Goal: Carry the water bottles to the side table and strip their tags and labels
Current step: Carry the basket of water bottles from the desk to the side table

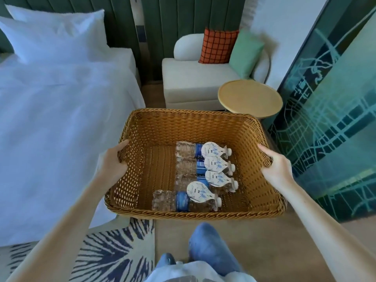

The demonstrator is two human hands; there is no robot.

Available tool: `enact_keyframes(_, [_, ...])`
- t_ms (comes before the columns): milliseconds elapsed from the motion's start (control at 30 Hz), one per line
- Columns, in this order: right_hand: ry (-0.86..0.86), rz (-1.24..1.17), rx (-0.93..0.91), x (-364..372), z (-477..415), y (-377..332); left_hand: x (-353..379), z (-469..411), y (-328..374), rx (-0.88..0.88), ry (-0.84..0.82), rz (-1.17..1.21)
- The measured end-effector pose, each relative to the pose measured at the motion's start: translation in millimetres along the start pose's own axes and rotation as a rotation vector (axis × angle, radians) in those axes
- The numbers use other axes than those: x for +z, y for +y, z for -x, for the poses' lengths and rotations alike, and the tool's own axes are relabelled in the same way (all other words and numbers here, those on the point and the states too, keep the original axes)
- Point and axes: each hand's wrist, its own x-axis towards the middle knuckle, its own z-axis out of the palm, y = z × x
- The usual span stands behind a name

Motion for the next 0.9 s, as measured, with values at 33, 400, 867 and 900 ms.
enact_keyframes(33, [0.002, 0.008, -0.005, 4, -20, -4, 3, -20, 4, 0.002, 0.003, -0.002])
enact_keyframes(400, [-0.02, 0.109, -0.056, 43, -263, -24, 54, -231, 62, -0.02, 0.072, -0.054])
enact_keyframes(867, [0.147, 0.118, 0.023, 38, -423, -56, 91, -453, 141, 0.107, 0.005, -0.046])
enact_keyframes(900, [0.174, 0.121, 0.035, 37, -425, -55, 94, -465, 146, 0.126, -0.012, -0.044])
